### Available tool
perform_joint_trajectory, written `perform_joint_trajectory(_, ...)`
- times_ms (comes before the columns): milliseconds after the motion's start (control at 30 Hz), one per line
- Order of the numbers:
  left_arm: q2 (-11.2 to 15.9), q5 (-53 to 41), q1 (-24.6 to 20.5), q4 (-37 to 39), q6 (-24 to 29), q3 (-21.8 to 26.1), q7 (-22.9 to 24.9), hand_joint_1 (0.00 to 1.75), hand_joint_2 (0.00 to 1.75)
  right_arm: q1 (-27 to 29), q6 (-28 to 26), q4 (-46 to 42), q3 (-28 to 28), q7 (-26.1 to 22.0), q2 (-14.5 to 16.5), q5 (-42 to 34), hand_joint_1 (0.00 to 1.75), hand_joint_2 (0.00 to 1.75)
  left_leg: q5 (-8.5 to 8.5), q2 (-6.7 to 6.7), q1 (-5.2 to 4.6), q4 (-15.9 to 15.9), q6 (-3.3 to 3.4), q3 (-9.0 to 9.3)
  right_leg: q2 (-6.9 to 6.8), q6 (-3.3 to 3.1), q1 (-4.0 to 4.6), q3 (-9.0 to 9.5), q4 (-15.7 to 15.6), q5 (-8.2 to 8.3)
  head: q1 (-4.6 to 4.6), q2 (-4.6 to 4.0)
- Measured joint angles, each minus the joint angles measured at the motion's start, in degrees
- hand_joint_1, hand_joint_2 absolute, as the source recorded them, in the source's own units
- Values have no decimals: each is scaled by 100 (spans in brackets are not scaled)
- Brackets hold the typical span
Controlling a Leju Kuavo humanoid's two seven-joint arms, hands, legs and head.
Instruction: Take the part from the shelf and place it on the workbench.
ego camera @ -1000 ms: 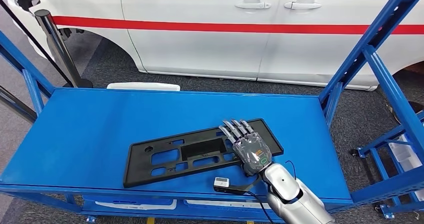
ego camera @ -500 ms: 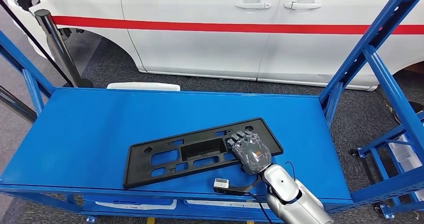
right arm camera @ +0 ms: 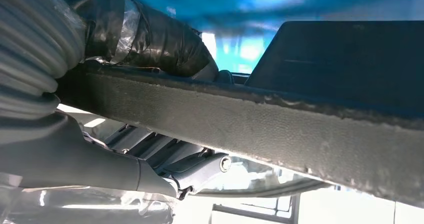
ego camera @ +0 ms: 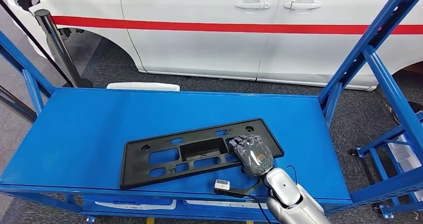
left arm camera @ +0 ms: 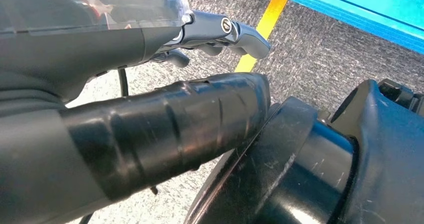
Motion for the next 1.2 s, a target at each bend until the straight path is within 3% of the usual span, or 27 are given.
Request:
perform_joint_trajectory(167,0,0,5,1,28,45,16,0,0,433,-422,-531,-156,-74,-4,39,171,175,-3,-1,0,0,0,-7,0,1,0,-7,0,-3,0,0)
perform_joint_trajectory(400,0,0,5,1,32,53,20,0,0,666,-471,-880,-226,-93,-24,86,174,175,-3,0,0,0,0,-8,0,1,0,-8,0,-5,0,0)
perform_joint_trajectory(533,-2,0,12,0,91,76,53,0,0,1033,-608,-1380,-457,-606,35,251,175,175,-3,-3,0,0,0,-9,-5,1,0,-6,0,-6,0,0)
perform_joint_trajectory(667,-17,1,19,1,154,150,111,0,0,1788,-677,-2469,-970,-1702,408,409,175,175,-11,-5,1,-2,-4,-11,-8,-2,2,-8,0,-18,-1,0)
perform_joint_trajectory(933,-61,2,25,1,186,258,127,0,0,2874,-695,-3850,-1876,-3290,1309,180,174,175,-24,-3,3,-4,-7,-5,-8,-7,2,-5,0,-32,-2,0)
perform_joint_trajectory(1033,-73,2,27,0,187,311,150,0,0,3124,-704,-4083,-2132,-3485,1577,73,174,175,-24,-3,3,-4,-7,-5,-6,-6,1,-4,0,-32,-2,0)
perform_joint_trajectory(1200,-91,2,25,1,188,344,193,0,0,3333,-721,-4220,-2291,-3490,1774,58,175,175,-24,-2,2,-4,-7,-3,-5,-6,1,-2,0,-32,-2,0)
